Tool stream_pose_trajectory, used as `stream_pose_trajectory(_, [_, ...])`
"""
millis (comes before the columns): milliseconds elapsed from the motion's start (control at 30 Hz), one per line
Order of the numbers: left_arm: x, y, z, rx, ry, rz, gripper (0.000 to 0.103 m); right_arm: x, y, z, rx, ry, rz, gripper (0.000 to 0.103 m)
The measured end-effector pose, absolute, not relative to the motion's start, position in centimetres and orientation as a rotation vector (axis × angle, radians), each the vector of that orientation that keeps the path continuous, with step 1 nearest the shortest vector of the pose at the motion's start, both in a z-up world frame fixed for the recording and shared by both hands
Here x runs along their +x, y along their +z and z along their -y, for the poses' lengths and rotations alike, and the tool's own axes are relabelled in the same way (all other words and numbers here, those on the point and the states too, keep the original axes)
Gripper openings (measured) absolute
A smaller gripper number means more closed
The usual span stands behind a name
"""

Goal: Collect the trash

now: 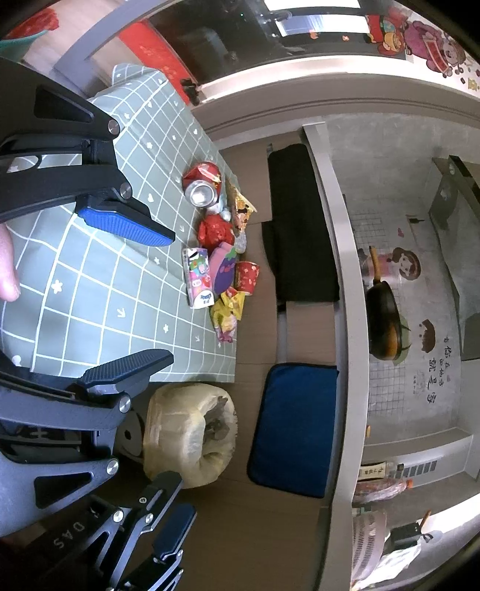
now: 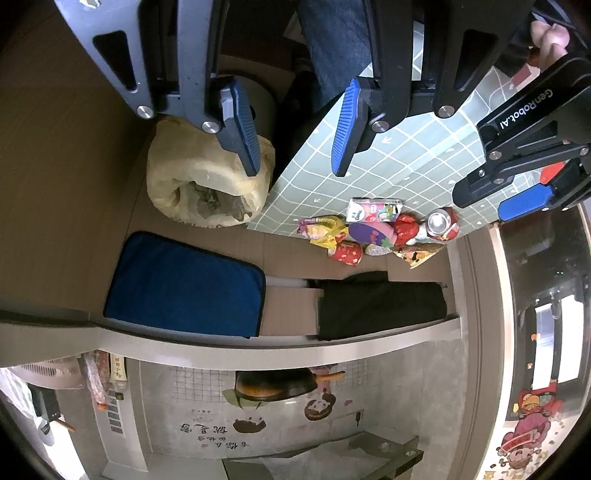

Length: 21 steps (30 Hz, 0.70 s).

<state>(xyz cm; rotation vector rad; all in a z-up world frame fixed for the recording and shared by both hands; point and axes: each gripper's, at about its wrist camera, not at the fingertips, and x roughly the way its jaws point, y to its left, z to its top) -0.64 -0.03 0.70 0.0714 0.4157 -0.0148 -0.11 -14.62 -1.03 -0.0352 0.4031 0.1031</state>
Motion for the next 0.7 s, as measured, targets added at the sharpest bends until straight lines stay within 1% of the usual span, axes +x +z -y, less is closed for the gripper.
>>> stream_pose_trajectory(700, [-0.72,0.88,0.09,0.072,-0.013,-0.411,0.059,-0.48,-0.72,14.64,-0.03,0.098,-0.394,0.038])
